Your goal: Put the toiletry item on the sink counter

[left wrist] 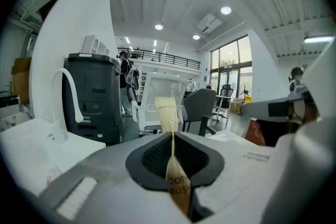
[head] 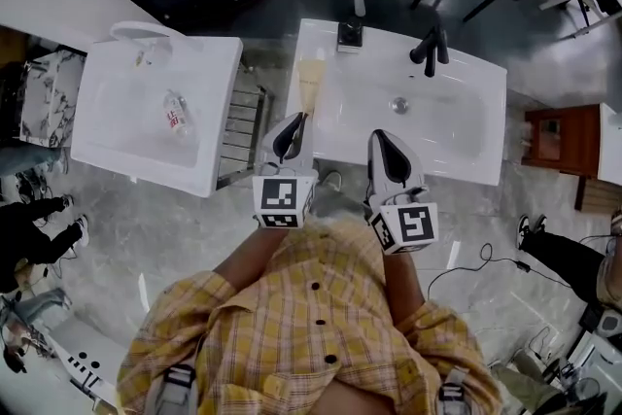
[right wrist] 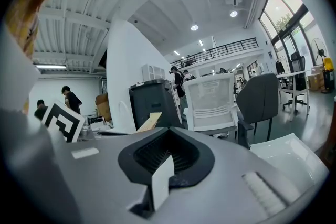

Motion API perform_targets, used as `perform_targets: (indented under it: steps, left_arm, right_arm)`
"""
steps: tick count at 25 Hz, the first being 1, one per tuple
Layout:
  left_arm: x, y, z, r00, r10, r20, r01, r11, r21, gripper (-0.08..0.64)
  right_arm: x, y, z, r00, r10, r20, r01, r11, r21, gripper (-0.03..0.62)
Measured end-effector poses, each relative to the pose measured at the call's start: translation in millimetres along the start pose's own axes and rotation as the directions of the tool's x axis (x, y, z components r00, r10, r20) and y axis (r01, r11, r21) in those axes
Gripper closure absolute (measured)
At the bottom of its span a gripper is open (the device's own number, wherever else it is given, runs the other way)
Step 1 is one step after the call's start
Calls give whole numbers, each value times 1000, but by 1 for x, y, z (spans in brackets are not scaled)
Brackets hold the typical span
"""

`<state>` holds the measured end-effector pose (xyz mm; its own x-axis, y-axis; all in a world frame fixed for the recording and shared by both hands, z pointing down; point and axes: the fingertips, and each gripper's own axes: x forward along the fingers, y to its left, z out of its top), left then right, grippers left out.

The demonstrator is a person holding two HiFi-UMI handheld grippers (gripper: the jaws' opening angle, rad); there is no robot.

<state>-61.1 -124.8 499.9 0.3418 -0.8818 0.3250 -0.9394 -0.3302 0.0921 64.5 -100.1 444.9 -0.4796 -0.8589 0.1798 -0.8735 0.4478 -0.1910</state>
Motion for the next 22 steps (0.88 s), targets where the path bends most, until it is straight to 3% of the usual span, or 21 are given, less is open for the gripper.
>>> perform_targets:
  steps: [9,22]
  left_arm:
    - [45,4,-14,999,22,-48,-25,997,-71,546]
    - [86,38,-75,982,70,-173,-81,995,-60,546]
  right_arm:
    - [16,-19,-8,1000,17,-25,-17,1000,1,592]
    - [22,-29,-33,999,24,-47,-23,1000,4,592]
